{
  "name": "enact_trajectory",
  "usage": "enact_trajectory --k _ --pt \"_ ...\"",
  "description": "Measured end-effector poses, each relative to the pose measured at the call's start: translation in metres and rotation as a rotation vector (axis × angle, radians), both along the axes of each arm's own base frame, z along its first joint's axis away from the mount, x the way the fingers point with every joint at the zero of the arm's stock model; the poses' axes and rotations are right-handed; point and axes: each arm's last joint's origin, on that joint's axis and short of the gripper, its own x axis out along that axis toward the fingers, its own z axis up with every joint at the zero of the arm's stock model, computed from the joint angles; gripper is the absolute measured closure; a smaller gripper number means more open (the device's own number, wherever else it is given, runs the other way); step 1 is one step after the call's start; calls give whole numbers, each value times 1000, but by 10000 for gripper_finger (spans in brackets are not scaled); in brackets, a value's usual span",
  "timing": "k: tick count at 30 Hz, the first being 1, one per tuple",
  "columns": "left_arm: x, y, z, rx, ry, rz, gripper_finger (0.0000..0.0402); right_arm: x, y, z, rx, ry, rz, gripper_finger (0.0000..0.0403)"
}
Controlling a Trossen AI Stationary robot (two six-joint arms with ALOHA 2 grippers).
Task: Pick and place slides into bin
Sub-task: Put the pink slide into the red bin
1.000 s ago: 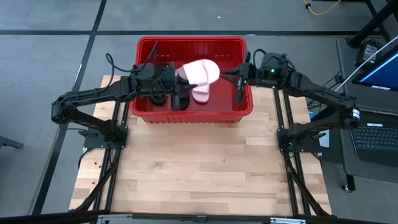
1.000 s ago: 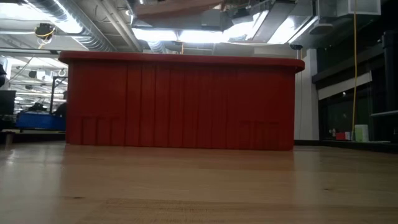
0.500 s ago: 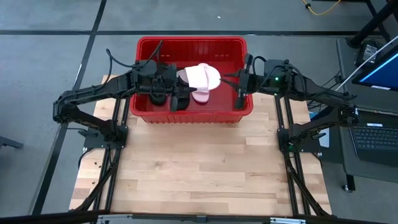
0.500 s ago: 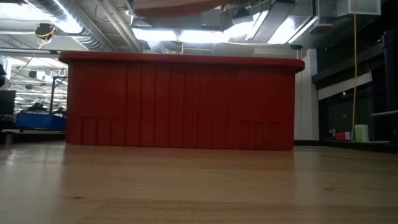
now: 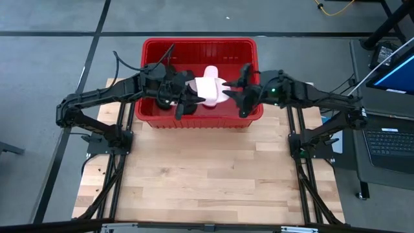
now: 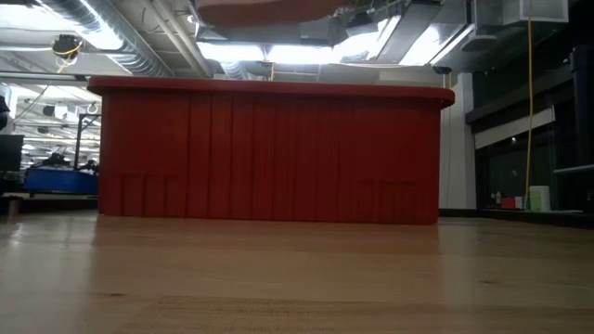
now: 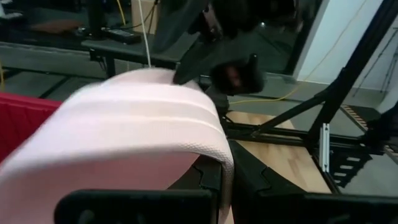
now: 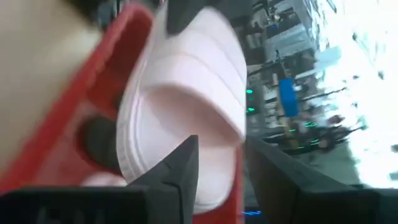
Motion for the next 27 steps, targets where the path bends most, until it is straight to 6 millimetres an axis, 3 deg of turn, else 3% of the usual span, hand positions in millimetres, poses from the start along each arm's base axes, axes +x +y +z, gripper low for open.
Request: enact_trajectory --k 4,9,27 --pt "0 -2 0 -6 2 -24 398 15 -2 -9 -158 74 -33 276" --pt "1 -4 -1 -10 9 -44 398 26 -3 -7 -219 22 -37 281" --pt "0 -7 -3 -29 28 -116 396 26 17 -16 -264 120 121 282"
